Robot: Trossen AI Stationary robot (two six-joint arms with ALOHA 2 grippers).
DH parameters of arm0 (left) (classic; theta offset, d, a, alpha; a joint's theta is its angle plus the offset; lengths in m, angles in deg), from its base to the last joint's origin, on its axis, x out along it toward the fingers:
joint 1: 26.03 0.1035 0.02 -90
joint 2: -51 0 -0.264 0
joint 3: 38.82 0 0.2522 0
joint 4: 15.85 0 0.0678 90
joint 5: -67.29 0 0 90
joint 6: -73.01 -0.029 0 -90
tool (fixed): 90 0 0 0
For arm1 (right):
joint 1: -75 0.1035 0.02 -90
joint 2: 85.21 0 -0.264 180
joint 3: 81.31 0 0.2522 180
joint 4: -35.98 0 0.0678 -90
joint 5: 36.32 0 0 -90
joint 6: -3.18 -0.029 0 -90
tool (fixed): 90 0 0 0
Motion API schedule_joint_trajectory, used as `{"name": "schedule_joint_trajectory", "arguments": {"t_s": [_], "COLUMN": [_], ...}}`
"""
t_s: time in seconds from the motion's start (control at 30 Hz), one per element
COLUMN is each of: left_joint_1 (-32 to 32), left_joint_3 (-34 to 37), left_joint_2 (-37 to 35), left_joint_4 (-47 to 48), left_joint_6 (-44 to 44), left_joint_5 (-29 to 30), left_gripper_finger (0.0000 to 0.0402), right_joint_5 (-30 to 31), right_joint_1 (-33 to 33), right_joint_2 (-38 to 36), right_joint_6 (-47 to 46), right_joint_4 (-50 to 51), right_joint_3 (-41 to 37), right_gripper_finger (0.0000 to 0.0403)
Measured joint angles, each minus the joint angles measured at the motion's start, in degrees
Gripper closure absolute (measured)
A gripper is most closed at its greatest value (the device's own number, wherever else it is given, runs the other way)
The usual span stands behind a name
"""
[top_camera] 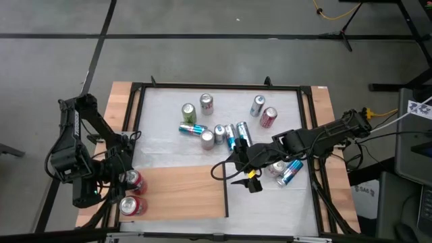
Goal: Place canned beverage on shelf
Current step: Put the orange soda can on the shelf aligned with the orange soda can
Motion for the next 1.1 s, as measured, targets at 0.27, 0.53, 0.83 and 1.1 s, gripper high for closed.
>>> {"name": "schedule_joint_trajectory", "arguments": {"t_s": [0.27, 0.53, 0.83, 1.1], "left_joint_1": [-0.02, -0.02, -0.02, -0.02], "left_joint_3": [0.17, 0.22, -0.12, -4.14], "left_joint_2": [0.15, 0.20, 0.17, 0.07], "left_joint_4": [-0.43, 0.09, -0.08, -0.12], "left_joint_6": [0.09, 0.28, 0.28, 0.26], "left_joint_5": [-1.38, -3.62, -3.09, -1.85], "left_gripper_finger": [0.0083, 0.0066, 0.0068, 0.0068], "right_joint_5": [-0.02, -0.02, -0.01, -0.02], "right_joint_1": [0.00, 0.00, 0.00, 0.00], "right_joint_2": [0.00, 0.00, 0.00, 0.00], "right_joint_6": [0.00, 0.17, 0.20, 0.22], "right_joint_4": [0.00, 0.01, 0.01, 0.02], "right_joint_3": [-0.01, 0.00, 0.00, -0.02], "right_gripper_finger": [0.0038, 0.0038, 0.0038, 0.0038]}}
